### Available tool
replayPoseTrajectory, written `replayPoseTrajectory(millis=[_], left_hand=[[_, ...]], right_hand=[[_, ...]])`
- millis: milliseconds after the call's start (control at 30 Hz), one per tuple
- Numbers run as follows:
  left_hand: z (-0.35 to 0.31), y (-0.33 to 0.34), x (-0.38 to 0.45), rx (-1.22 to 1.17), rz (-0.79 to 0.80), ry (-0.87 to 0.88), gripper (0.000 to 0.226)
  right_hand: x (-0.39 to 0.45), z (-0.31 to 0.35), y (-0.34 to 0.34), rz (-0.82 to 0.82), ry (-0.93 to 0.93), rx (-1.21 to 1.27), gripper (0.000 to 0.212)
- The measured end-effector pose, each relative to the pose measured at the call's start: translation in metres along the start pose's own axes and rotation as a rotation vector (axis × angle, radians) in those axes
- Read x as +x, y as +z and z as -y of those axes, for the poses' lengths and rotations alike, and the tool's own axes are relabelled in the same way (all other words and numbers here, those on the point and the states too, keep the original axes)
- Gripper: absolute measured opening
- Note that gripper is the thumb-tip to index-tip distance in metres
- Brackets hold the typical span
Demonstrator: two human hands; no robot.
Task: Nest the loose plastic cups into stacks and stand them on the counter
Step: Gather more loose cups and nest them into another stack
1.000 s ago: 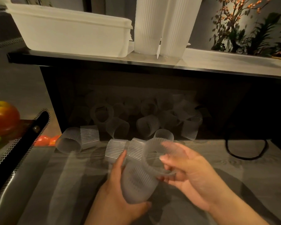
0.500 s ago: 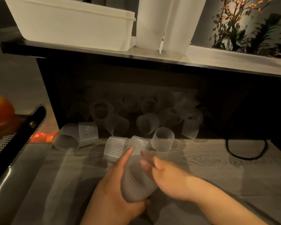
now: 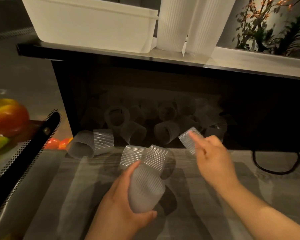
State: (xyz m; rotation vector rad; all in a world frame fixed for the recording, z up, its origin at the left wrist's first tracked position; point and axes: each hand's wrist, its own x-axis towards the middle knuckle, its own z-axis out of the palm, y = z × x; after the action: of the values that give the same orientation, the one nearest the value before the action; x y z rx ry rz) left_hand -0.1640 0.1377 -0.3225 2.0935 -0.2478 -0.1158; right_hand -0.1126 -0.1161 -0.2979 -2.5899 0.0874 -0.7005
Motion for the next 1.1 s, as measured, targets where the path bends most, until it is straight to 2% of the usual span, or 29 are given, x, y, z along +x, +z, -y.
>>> replayPoseTrajectory(millis=[33, 100, 167, 200, 300, 400, 467, 533, 600, 633, 667, 767, 800, 867, 967, 1033, 1100], left_hand=[[0.002, 0.000, 0.000, -0.008, -0.006, -0.006, 0.120], [0.001, 0.000, 0.000, -0.033, -0.012, -0.018, 0.128], [-0.004, 0.001, -0.002, -0.070, 0.006, -0.026, 0.132], [-0.007, 0.000, -0.003, -0.089, 0.017, -0.025, 0.133], [-0.011, -0.002, -0.006, -0.130, 0.032, -0.010, 0.135], [-0.013, -0.005, -0.009, -0.158, 0.043, 0.019, 0.136], [-0.017, -0.006, -0.009, -0.148, 0.045, 0.050, 0.136], [-0.019, -0.003, -0.010, -0.131, 0.037, 0.088, 0.134], [-0.017, -0.001, -0.009, -0.103, 0.007, 0.117, 0.128], [-0.015, -0.001, -0.008, -0.098, -0.005, 0.116, 0.125], [-0.013, -0.002, -0.008, -0.100, -0.016, 0.113, 0.124], [-0.005, -0.006, -0.006, -0.065, -0.072, 0.117, 0.122], [-0.003, -0.007, -0.005, -0.051, -0.096, 0.110, 0.121], [-0.001, -0.006, -0.003, -0.033, -0.115, 0.090, 0.117], [-0.002, -0.007, 0.004, -0.005, -0.134, 0.081, 0.116], [-0.003, -0.009, 0.006, 0.007, -0.145, 0.079, 0.115], [-0.003, -0.013, 0.008, 0.007, -0.146, 0.078, 0.113]], right_hand=[[-0.001, 0.011, -0.010, 0.016, 0.142, 0.232, 0.046], [-0.002, 0.040, -0.030, 0.150, 0.381, 0.707, 0.051], [-0.005, 0.062, -0.048, 0.332, 0.476, 0.993, 0.034], [-0.008, 0.070, -0.055, 0.429, 0.489, 1.039, 0.026], [-0.014, 0.081, -0.059, 0.688, 0.539, 1.015, 0.019], [-0.014, 0.083, -0.053, 0.856, 0.605, 0.846, 0.022], [-0.014, 0.087, -0.049, 0.963, 0.562, 0.662, 0.026], [-0.017, 0.093, -0.040, 1.058, 0.477, 0.518, 0.020], [-0.022, 0.099, -0.027, 1.030, 0.380, 0.375, 0.010], [-0.025, 0.098, -0.021, 0.969, 0.319, 0.329, 0.018], [-0.025, 0.095, -0.015, 0.855, 0.290, 0.310, 0.025], [-0.014, 0.076, -0.001, 0.323, 0.313, 0.317, 0.025], [-0.009, 0.073, 0.002, 0.254, 0.340, 0.342, 0.029], [-0.003, 0.073, 0.012, 0.310, 0.415, 0.441, 0.043], [0.002, 0.082, 0.027, 0.462, 0.680, 0.731, 0.043], [0.003, 0.083, 0.027, 0.438, 0.844, 0.933, 0.042], [0.006, 0.079, 0.021, 0.352, 0.887, 0.959, 0.040]])
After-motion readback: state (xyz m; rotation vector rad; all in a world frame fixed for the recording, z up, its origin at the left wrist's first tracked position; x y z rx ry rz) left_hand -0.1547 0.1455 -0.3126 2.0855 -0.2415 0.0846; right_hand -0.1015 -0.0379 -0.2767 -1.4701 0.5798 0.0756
